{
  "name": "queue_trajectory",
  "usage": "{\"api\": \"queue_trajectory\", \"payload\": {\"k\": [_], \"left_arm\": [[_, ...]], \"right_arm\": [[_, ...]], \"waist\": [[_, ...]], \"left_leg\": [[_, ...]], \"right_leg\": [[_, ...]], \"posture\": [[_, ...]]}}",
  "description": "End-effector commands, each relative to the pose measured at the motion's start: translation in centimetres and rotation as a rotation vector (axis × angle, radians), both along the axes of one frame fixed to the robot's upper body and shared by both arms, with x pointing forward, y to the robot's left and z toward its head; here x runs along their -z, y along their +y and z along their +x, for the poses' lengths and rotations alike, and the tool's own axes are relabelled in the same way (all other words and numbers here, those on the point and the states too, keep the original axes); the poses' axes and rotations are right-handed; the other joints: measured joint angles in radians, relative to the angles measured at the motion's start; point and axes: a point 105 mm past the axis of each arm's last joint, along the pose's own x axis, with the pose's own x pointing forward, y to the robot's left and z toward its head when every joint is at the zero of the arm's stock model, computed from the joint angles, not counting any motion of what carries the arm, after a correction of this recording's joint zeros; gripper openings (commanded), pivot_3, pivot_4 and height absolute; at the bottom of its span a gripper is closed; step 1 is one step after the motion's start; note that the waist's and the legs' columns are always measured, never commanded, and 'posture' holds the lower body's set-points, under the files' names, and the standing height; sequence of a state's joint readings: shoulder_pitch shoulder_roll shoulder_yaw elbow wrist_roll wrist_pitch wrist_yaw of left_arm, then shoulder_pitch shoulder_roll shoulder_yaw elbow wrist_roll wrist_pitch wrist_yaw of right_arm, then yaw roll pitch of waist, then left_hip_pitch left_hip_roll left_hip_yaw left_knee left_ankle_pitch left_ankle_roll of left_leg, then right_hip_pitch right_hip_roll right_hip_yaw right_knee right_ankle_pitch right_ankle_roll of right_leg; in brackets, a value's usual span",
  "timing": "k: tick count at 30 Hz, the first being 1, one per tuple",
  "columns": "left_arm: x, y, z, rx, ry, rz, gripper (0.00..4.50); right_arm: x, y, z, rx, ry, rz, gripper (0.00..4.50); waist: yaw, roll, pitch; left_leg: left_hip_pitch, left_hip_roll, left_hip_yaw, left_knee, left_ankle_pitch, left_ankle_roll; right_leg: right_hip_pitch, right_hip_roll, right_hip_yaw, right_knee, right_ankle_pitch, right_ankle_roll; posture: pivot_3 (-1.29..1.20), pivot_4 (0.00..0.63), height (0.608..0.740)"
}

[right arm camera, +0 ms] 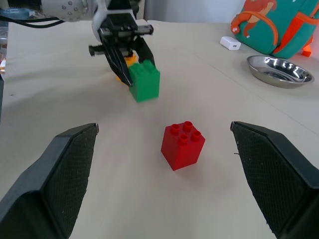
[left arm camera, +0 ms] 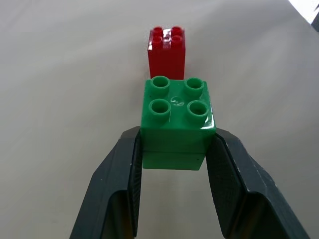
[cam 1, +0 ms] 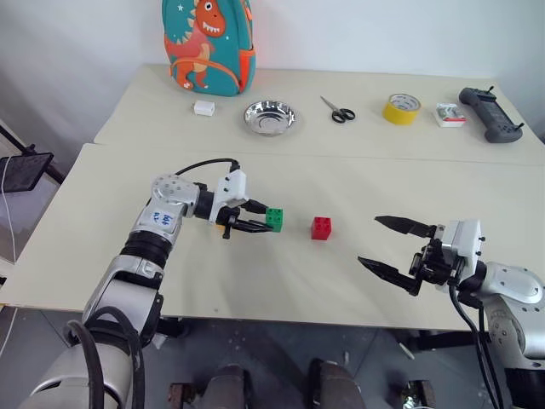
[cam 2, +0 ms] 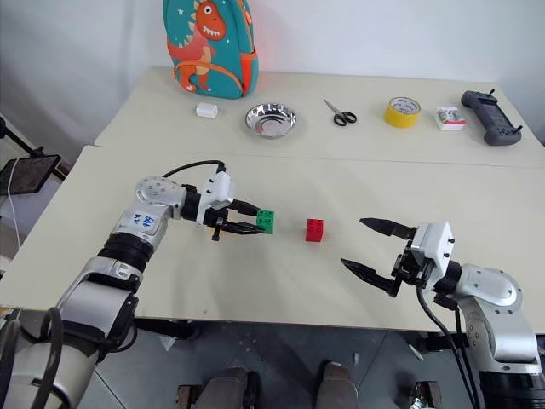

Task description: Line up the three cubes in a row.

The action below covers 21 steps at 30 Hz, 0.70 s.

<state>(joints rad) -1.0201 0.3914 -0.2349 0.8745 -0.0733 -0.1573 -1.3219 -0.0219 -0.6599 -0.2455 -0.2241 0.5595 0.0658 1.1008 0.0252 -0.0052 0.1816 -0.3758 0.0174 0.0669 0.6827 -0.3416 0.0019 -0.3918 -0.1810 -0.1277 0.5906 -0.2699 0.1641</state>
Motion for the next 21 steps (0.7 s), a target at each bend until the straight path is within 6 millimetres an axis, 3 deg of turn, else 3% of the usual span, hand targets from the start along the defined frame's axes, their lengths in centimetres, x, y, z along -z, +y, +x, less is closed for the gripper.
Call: {"api": "queue_trajectory", "payload": {"k": [1,12,17,20,21], "left_arm": [[0.1,-1.1,0.1,0.036,-0.020,0.053,1.47],[0.9,-2.1,0.9,-0.002,-0.010,0.070,1.47],[-0.1,-2.5,1.3,-0.026,-0.061,0.024,3.03],[-2.5,-1.1,1.0,0.005,-0.118,-0.019,3.96],[-3.1,-0.7,0.7,0.016,-0.126,-0.031,3.96]], "right_arm": [[-0.6,0.0,-1.1,-0.026,-0.009,-0.018,4.50],[-0.5,-0.1,-1.1,-0.002,-0.001,-0.012,4.50],[-0.3,0.1,-1.1,-0.018,0.008,-0.012,4.50],[-0.4,0.5,-1.2,-0.041,0.013,-0.009,4.50],[-0.4,0.6,-1.2,-0.045,0.013,-0.009,4.50]], "waist": [[0.004,0.000,0.000],[-0.001,-0.001,0.000],[-0.001,-0.001,0.000],[-0.001,-0.001,0.001],[-0.002,-0.001,0.001]], "left_leg": [[0.000,0.000,0.000,0.001,0.000,0.001],[0.000,0.000,0.000,0.001,-0.001,0.001],[0.000,0.000,0.000,0.001,-0.001,0.001],[-0.001,0.000,0.000,0.001,-0.001,0.001],[0.000,0.000,0.000,0.001,-0.001,0.001]], "right_leg": [[0.000,0.000,0.000,0.000,0.000,0.000],[0.000,0.000,0.000,0.000,0.000,0.001],[0.000,0.000,0.000,0.000,0.000,0.001],[0.000,0.000,0.000,0.000,0.000,0.001],[0.000,0.000,0.000,0.000,0.000,0.001]], "posture": [[0.00,0.150,0.740],[0.00,0.150,0.740],[0.00,0.150,0.740],[0.00,0.150,0.740],[0.00,0.150,0.740]]}}
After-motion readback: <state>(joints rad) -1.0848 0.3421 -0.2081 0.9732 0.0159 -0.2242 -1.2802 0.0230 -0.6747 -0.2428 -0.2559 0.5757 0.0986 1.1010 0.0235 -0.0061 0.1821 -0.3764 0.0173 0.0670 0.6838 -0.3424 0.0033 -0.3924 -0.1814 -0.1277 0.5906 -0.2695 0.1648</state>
